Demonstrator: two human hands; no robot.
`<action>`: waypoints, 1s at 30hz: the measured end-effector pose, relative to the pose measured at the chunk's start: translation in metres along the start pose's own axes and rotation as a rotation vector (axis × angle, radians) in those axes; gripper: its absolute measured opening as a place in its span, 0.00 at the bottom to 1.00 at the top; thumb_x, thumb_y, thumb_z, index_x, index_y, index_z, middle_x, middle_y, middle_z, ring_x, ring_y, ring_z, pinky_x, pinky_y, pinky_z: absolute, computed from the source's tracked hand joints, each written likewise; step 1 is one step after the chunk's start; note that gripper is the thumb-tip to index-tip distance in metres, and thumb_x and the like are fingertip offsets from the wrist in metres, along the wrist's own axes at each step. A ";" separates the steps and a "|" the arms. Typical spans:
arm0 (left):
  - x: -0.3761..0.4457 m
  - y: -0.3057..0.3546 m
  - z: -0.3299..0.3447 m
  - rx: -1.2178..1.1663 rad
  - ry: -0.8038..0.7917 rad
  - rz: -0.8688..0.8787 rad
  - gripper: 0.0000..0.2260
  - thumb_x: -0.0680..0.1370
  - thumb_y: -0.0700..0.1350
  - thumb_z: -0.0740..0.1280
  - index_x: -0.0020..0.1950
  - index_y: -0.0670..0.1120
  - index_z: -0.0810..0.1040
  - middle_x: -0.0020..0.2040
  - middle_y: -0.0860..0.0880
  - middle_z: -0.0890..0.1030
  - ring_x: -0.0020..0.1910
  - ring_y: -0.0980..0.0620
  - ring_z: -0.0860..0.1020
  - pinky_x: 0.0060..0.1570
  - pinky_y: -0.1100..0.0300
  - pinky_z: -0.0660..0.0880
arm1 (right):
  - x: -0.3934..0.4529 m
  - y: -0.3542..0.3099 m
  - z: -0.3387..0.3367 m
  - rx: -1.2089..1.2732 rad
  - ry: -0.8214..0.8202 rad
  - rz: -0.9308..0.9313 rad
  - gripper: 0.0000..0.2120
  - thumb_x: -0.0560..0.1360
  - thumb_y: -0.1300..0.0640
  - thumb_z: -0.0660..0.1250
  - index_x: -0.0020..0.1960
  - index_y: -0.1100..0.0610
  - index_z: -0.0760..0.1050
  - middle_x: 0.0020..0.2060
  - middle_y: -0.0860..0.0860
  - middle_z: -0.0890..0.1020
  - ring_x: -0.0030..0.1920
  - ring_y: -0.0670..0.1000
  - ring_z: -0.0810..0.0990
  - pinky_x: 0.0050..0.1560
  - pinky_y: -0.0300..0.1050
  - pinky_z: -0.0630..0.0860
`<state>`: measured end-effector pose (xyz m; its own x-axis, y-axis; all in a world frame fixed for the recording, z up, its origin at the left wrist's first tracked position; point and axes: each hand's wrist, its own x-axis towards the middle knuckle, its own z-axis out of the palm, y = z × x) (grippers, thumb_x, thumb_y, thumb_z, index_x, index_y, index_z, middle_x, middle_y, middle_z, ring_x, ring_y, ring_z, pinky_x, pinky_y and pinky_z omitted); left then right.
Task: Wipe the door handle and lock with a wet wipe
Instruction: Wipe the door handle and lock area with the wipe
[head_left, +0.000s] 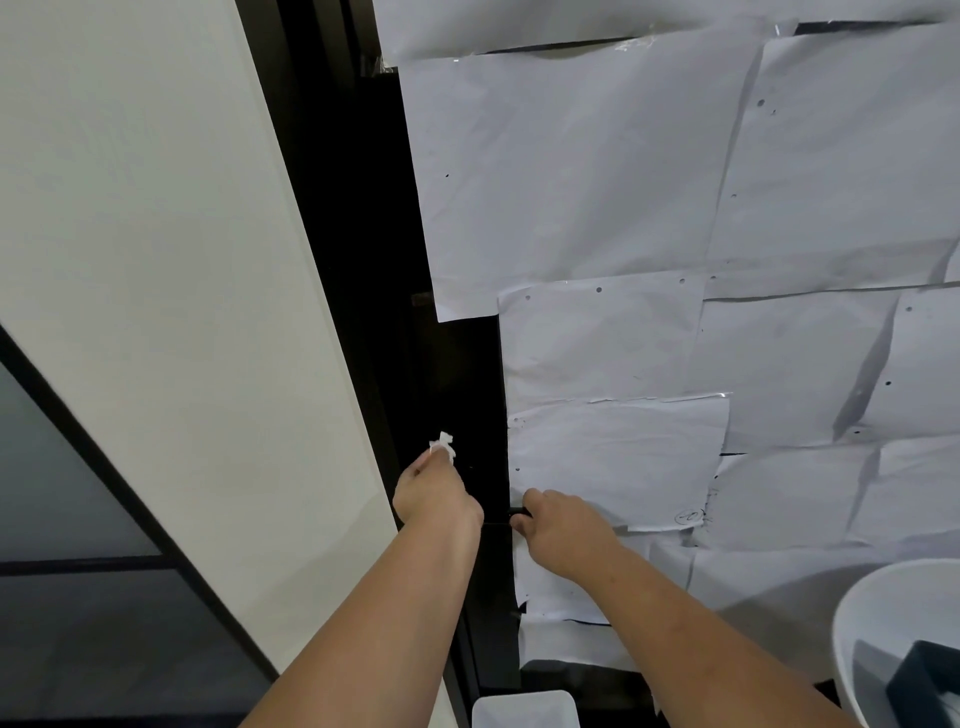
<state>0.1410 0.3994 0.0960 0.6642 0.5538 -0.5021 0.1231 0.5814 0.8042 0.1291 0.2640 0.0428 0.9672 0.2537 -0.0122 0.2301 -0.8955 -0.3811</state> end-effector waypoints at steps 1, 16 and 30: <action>0.003 -0.003 0.005 -0.040 0.033 0.050 0.05 0.76 0.43 0.70 0.51 0.48 0.81 0.39 0.51 0.78 0.35 0.55 0.74 0.33 0.62 0.69 | 0.000 0.000 0.000 0.001 0.003 -0.005 0.12 0.80 0.46 0.55 0.44 0.53 0.62 0.39 0.51 0.70 0.40 0.53 0.70 0.39 0.46 0.65; 0.041 -0.003 -0.021 1.257 -0.533 1.544 0.09 0.72 0.36 0.73 0.48 0.48 0.84 0.45 0.52 0.82 0.43 0.53 0.81 0.47 0.58 0.78 | 0.001 0.004 0.004 -0.011 0.013 -0.010 0.12 0.80 0.44 0.54 0.45 0.53 0.63 0.40 0.50 0.70 0.41 0.53 0.69 0.40 0.46 0.65; 0.047 -0.011 -0.002 1.820 -0.322 1.622 0.11 0.59 0.47 0.81 0.34 0.48 0.81 0.31 0.50 0.77 0.31 0.50 0.76 0.33 0.57 0.74 | 0.001 0.008 0.005 -0.019 0.023 -0.031 0.15 0.80 0.44 0.53 0.51 0.56 0.68 0.41 0.50 0.70 0.42 0.52 0.68 0.40 0.46 0.65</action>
<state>0.1695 0.4201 0.0626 0.8607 -0.3154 0.3996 -0.2517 -0.9460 -0.2045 0.1315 0.2590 0.0352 0.9616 0.2735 0.0208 0.2621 -0.8941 -0.3632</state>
